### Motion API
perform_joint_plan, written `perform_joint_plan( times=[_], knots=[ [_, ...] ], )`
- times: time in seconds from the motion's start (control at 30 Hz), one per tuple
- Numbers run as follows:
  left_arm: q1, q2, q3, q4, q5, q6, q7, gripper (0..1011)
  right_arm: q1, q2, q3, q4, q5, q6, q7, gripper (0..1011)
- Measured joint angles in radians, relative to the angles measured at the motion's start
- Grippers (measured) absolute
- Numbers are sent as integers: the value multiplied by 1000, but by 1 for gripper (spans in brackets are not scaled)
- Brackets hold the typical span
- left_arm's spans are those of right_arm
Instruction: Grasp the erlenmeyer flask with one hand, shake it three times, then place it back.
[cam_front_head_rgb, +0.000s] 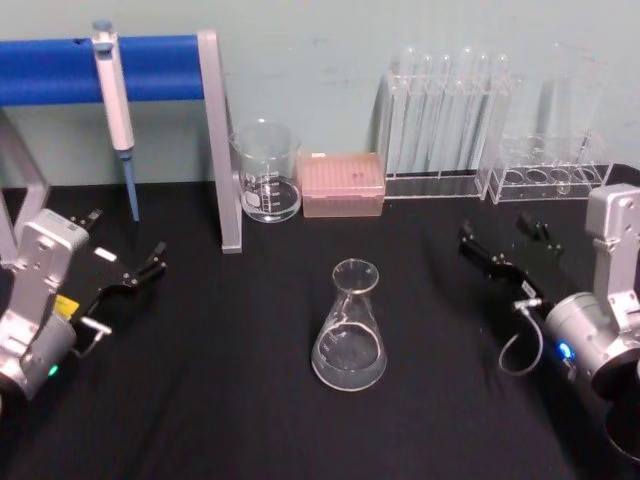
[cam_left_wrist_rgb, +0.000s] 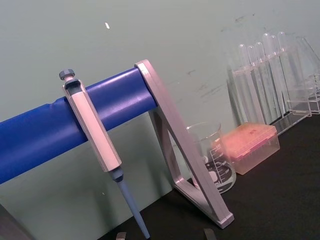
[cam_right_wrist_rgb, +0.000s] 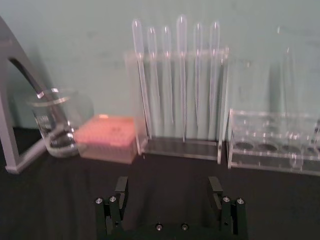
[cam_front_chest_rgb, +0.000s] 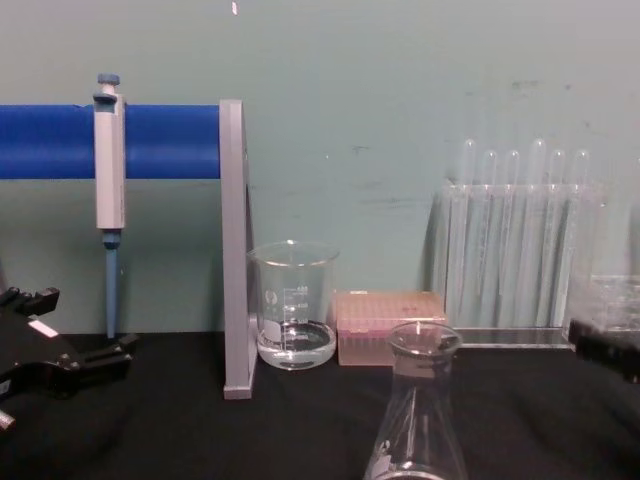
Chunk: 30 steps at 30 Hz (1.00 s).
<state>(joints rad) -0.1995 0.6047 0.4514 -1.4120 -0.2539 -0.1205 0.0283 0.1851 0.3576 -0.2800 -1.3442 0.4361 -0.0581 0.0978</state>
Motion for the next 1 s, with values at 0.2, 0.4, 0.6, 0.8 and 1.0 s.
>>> perform_joint_plan(
  times=[0.2,0.4,0.6,0.8,1.0],
  knots=[
    [0,0,0,0,0,0,0,1001,5,-13,-2,30,-16,33,0,1003],
    [0,0,0,0,0,0,0,1001,7,-23,2,39,-28,57,9,1003],
    [0,0,0,0,0,0,0,1001,8,-24,3,41,-29,61,17,1003],
    [0,0,0,0,0,0,0,1001,9,-23,2,41,-29,61,15,1003],
    [0,0,0,0,0,0,0,1001,8,-23,2,42,-29,61,14,1003]
  ],
)
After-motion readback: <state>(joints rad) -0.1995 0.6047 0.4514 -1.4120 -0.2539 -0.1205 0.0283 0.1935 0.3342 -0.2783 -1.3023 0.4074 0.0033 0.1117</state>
